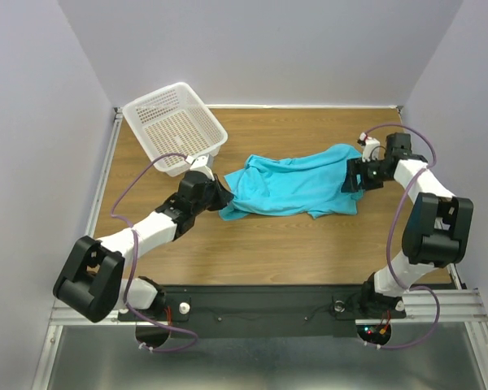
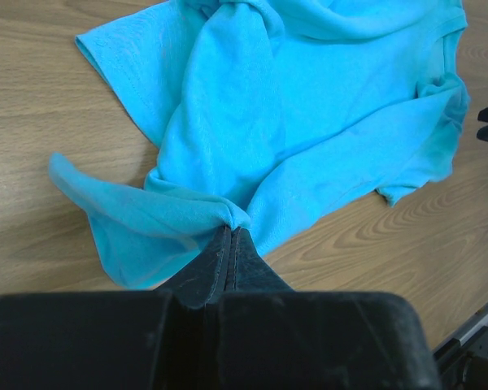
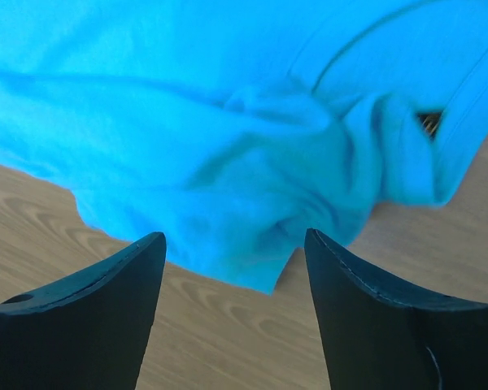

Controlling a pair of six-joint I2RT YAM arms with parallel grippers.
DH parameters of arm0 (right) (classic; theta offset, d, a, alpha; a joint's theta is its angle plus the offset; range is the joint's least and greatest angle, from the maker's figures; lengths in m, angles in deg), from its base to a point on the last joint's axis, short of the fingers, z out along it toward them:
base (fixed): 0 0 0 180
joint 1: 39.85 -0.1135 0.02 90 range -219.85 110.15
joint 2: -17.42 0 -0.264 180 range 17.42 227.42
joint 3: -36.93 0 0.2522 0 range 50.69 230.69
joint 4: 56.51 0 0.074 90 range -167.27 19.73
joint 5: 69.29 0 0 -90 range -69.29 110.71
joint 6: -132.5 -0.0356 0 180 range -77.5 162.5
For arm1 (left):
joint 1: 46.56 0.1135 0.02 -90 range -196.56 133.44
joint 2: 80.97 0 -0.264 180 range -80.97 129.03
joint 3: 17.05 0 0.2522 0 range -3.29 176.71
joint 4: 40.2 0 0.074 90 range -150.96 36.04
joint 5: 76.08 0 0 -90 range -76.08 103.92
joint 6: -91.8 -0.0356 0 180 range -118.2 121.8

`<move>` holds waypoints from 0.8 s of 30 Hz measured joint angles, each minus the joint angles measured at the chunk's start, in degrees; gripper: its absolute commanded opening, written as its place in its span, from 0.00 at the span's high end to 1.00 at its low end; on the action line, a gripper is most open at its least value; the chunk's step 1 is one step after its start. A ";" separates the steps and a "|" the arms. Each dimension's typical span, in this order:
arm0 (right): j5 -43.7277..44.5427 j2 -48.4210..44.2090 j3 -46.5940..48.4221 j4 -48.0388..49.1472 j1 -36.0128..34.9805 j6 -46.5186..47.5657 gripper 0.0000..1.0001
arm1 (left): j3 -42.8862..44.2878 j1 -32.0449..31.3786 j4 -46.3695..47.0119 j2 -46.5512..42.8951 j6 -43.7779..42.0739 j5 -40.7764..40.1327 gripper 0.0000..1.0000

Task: Fold and stack the t-shirts
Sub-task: Flatten the tshirt out

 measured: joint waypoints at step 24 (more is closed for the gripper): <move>3.87 2.27 -8.04 -3.32 0.02 4.46 0.95 | 0.00 0.00 -0.02 -1.09 0.44 0.37 1.00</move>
